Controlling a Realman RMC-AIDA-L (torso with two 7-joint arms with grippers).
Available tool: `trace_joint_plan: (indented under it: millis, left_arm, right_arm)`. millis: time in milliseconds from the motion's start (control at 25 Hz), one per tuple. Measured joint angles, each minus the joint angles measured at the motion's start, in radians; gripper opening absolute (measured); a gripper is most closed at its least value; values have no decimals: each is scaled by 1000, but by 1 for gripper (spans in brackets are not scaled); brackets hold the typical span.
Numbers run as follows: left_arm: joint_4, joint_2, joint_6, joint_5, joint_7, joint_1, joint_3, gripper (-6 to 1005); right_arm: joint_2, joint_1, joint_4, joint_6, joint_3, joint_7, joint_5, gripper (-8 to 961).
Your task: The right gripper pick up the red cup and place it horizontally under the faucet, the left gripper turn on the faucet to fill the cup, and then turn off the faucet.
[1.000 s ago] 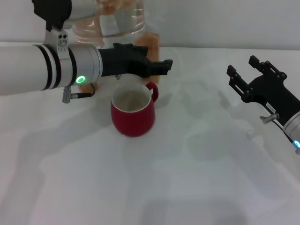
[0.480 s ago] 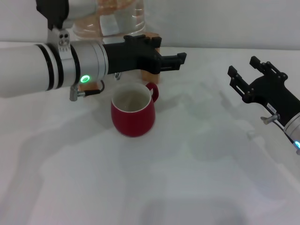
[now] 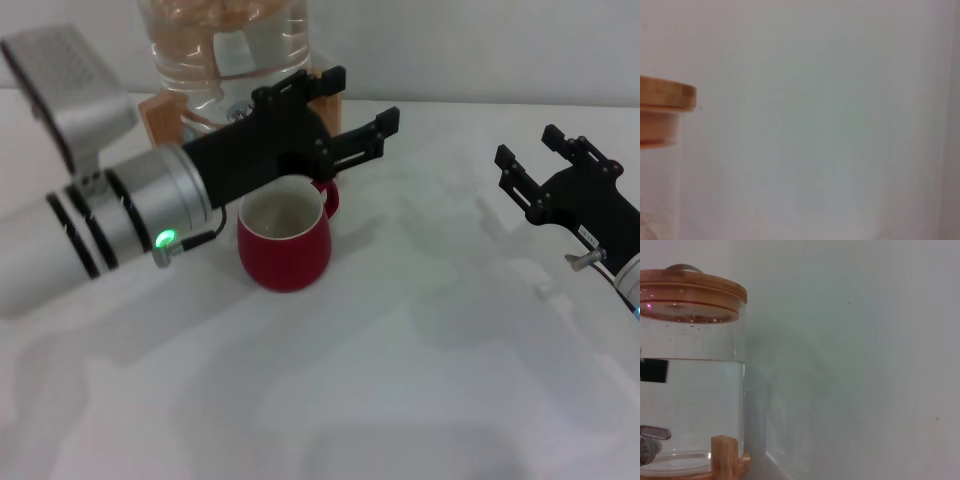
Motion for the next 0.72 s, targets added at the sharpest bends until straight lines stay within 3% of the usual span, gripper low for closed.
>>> trace_joint_plan:
  millis: [120,320,480,600,720]
  left_arm:
    - [-154,-1,-74,-256,244,8,51,839]
    - [-345,-4,-222,-472,474,2,92,839]
    - [-501,-10,-341,-725,672,1,203,839]
    - [-546,-10,-374,-832,722,13,265,839]
    - [-575,-16,-379,-842,738,35,267,839]
  right_arm:
    - [-1,-6,-3,15,0,0,0,636]
    - [-2,-22,-11,45,2,-11,0,636]
    - [2,-43,-16,56,9,-36,5,636]
    - [3,-55,-25,66,14,-38,7,636]
    - [4,-62,-42,83,23,-39,8,636]
